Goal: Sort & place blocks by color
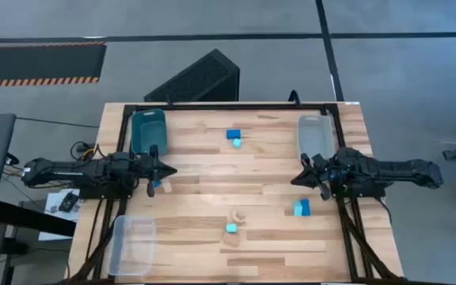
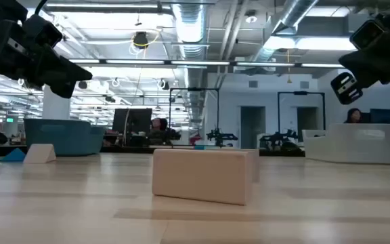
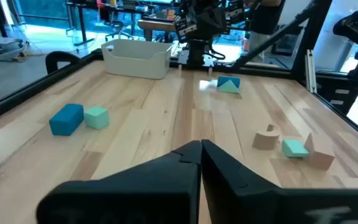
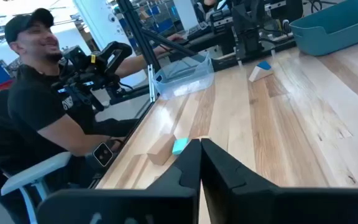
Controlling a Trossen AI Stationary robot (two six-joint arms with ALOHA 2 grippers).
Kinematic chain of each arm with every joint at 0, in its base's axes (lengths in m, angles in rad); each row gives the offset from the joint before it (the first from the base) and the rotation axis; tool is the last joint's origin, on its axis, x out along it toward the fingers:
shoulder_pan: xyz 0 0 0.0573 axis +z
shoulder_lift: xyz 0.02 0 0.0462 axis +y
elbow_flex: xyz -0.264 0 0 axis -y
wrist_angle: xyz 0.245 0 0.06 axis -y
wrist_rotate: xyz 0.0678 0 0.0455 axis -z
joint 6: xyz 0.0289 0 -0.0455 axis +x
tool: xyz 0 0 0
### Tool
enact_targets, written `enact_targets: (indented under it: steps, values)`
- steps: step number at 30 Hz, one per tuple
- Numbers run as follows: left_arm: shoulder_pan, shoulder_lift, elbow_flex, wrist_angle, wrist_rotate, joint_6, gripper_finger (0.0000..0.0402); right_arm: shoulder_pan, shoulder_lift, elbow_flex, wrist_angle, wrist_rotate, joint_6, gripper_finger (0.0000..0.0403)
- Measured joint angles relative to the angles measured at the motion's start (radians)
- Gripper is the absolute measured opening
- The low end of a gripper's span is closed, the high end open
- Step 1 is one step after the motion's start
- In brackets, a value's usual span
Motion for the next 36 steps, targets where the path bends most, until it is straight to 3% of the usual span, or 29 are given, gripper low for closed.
enact_targets:
  steps: [31,36]
  values:
    - [0.000,0.000,0.000,0.000,0.000,0.000,0.0000,0.000,0.000,0.000,0.000,0.000,0.000,0.0033]
    - [0.000,0.000,0.000,0.005,-0.024,0.192,0.0000,0.000,0.000,0.000,0.000,0.000,0.000,0.0033]
